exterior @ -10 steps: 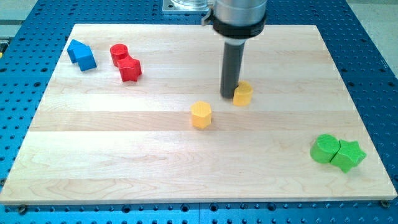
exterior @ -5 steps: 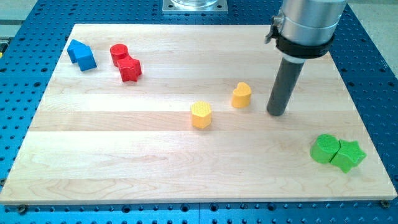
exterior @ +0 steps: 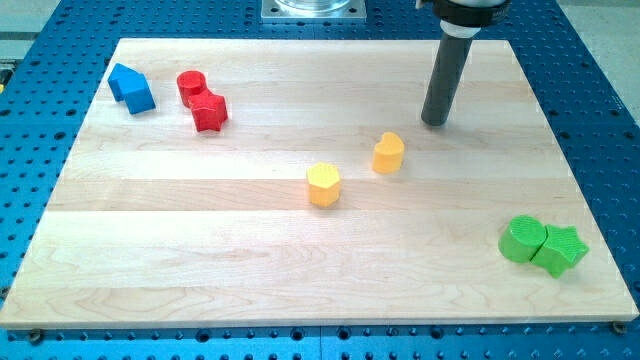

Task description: Move the yellow heart close to the green blocks

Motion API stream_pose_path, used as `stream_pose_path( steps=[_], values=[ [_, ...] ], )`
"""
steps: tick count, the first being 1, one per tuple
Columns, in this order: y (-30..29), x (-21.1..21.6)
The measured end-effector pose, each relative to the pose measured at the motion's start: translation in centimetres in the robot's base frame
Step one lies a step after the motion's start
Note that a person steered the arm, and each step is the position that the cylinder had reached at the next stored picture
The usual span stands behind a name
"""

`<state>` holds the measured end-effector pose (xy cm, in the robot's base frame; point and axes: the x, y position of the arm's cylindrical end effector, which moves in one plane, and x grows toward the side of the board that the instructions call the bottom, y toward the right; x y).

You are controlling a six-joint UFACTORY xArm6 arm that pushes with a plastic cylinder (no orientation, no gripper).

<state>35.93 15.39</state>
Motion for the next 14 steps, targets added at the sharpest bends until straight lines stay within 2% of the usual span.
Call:
stream_pose_path(
  steps=[6,7,8,9,10,12,13,14],
  values=[
    [0.0,0.1],
    [-0.9,-4.2],
    [-4.0,-4.5],
    [-6.6,0.3],
    [-6.5,4.1],
    [-6.5,7.8],
    [-8.9,9.0],
    [-8.8,12.5]
  ],
)
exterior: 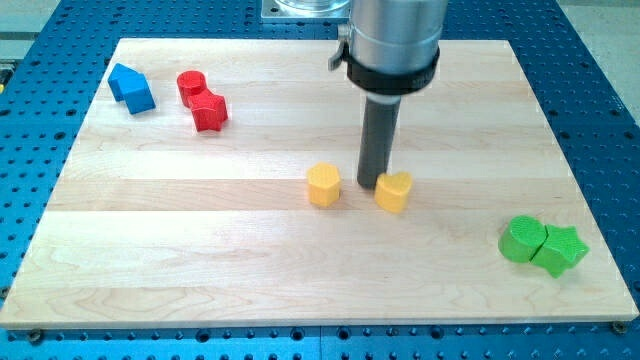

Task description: Move the yellow heart close to the green blocks

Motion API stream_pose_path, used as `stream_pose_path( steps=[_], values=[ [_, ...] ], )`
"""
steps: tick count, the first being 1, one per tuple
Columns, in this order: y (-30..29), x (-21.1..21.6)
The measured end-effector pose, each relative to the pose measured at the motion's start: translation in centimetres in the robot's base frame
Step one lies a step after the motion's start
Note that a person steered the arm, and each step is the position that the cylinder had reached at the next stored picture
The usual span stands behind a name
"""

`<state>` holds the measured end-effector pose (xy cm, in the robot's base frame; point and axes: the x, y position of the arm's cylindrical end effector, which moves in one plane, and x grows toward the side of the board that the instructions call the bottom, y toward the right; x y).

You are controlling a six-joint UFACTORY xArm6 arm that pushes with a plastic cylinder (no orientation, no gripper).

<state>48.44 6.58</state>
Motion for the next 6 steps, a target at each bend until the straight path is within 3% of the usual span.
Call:
stream_pose_path(
  steps=[2,4,6],
  values=[
    [2.1,2.7],
    [9.3,4.8],
    [10.0,3.9]
  ],
)
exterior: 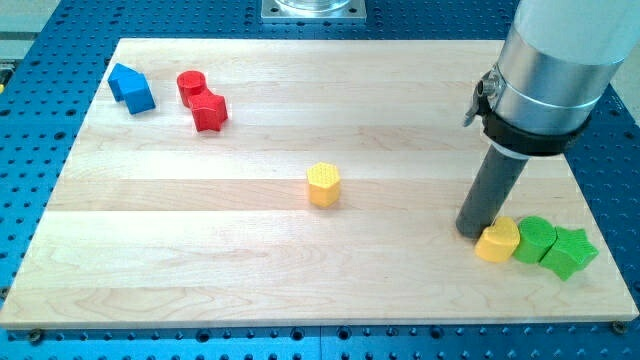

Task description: Move the yellow heart close to the green blocks

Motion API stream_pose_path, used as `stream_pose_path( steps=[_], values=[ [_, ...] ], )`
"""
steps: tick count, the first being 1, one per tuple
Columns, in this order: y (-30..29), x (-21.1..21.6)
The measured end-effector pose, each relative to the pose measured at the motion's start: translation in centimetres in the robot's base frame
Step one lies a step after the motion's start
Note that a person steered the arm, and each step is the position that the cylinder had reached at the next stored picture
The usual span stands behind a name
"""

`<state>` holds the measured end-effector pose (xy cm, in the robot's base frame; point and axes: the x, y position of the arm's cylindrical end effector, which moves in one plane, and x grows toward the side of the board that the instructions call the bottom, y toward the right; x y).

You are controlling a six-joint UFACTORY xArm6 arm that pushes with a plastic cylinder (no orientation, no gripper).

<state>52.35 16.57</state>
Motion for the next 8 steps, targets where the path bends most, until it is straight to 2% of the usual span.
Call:
stream_pose_path(
  steps=[1,3,4,6,8],
  values=[
    [-0.2,-0.2],
    [-1.1,4.2],
    [-1.0,5.0],
    [2.5,5.0],
    [2.6,5.0]
  ],
)
